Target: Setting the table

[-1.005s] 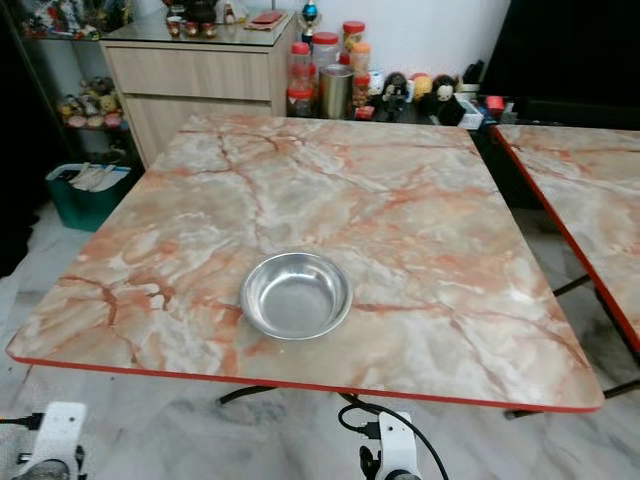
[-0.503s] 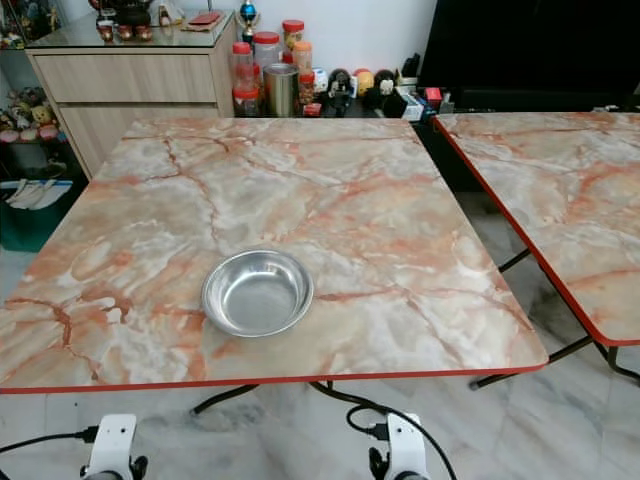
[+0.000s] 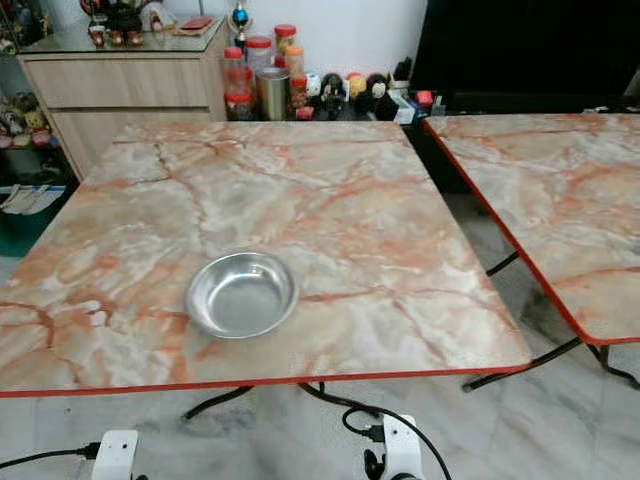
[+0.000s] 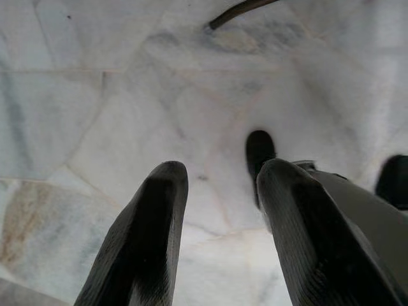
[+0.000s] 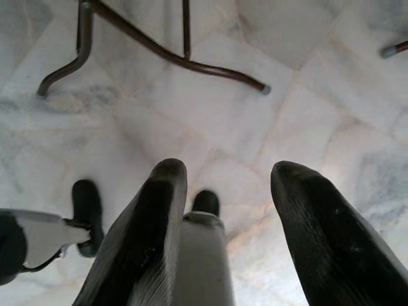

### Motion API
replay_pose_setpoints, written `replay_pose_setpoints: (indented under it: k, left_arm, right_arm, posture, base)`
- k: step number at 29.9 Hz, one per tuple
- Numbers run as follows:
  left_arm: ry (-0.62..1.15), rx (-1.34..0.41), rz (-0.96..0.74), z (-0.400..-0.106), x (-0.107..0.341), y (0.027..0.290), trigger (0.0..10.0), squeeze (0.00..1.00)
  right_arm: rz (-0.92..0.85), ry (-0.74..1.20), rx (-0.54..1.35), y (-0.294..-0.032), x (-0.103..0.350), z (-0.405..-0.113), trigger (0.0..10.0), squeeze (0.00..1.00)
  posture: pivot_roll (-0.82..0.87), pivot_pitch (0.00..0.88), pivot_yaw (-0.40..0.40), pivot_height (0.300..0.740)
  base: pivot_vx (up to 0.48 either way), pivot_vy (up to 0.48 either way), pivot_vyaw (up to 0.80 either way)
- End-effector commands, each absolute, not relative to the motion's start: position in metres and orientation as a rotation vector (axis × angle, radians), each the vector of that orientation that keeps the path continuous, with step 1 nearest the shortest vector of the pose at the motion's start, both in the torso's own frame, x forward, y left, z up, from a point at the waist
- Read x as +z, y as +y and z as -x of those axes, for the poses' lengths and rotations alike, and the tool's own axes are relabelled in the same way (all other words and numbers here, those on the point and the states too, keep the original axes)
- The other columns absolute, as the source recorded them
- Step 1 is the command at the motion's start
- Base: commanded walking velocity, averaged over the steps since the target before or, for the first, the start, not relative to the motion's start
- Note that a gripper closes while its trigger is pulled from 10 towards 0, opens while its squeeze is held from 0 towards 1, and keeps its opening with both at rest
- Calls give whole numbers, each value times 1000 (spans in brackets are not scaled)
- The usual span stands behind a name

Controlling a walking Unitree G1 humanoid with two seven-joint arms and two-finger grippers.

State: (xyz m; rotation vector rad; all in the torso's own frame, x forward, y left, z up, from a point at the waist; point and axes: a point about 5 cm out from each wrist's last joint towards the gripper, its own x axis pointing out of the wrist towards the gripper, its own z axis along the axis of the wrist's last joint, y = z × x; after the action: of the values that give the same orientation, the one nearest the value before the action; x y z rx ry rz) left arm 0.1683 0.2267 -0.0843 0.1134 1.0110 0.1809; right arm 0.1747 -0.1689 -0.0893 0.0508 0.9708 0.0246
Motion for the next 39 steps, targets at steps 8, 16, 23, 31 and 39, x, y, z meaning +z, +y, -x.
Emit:
replay_pose_setpoints:
  k: [8,16,23,31,39]
  left_arm:
    - [1053,200,-126,-157,-89,229,10000,0]
    - [1051,189,-128,-161,-88,226,10000,0]
    - [1061,180,-132,-161,-89,223,10000,0]
    - [1077,177,-123,-159,-90,221,10000,0]
    - [1073,157,-122,-166,-89,215,10000,0]
  right_arm:
    - [-39,963,21,-173,-88,-176,10000,0]
    - [-40,957,28,-170,-87,-178,10000,0]
    - [-29,966,35,-172,-88,-176,10000,0]
    - [27,958,48,-176,-87,-177,10000,0]
    - [-4,965,19,-179,-87,-177,10000,0]
  posture:
    - [14,0,-29,740]
    - [4,0,-25,740]
    - [0,0,-28,740]
    - [-18,0,-24,740]
    - [-27,0,-32,740]
  base:
    - [0,-337,0]
    - [0,-312,0]
    - [275,-316,0]
    - [377,-272,129]
    - [420,-30,222]
